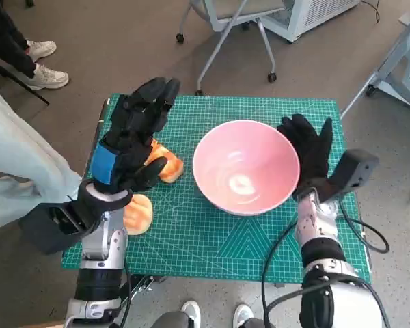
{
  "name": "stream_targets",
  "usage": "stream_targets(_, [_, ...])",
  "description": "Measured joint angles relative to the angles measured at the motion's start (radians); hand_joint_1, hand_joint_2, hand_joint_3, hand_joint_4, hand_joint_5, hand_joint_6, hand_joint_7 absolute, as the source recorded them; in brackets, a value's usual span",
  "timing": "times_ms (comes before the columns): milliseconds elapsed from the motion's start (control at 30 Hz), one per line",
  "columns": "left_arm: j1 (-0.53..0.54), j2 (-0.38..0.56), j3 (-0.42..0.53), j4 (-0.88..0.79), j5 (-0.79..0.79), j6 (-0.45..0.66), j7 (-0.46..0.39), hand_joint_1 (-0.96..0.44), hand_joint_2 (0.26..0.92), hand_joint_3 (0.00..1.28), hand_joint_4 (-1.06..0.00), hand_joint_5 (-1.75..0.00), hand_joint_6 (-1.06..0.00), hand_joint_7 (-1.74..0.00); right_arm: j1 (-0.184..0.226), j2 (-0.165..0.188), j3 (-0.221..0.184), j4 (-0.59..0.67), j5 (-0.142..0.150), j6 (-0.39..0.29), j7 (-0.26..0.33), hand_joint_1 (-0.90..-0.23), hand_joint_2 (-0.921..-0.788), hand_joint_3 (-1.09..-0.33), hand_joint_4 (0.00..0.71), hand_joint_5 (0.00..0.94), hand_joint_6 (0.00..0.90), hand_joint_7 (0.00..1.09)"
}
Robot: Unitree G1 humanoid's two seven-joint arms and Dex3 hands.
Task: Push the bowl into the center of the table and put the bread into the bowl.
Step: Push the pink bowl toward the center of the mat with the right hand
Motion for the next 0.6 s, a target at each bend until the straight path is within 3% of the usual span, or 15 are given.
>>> stream_targets(300, [0.000,0.002,0.000,0.000,0.001,0.001,0.001,-0.62,0.921,0.44,-0.18,-0.02,0.00,-0.55,-0.012,0.016,0.006,0.000,-0.004,0.005,-0.001,-0.593,-0.921,-0.850,0.186,0.006,0.283,0.09])
stream_targets(600, [0.000,0.003,0.000,-0.001,0.002,0.005,0.004,-0.62,0.921,0.44,-0.18,-0.02,0.00,-0.55,-0.026,0.007,0.010,-0.006,-0.008,-0.010,0.001,-0.597,-0.921,-0.851,0.192,0.005,0.289,0.08])
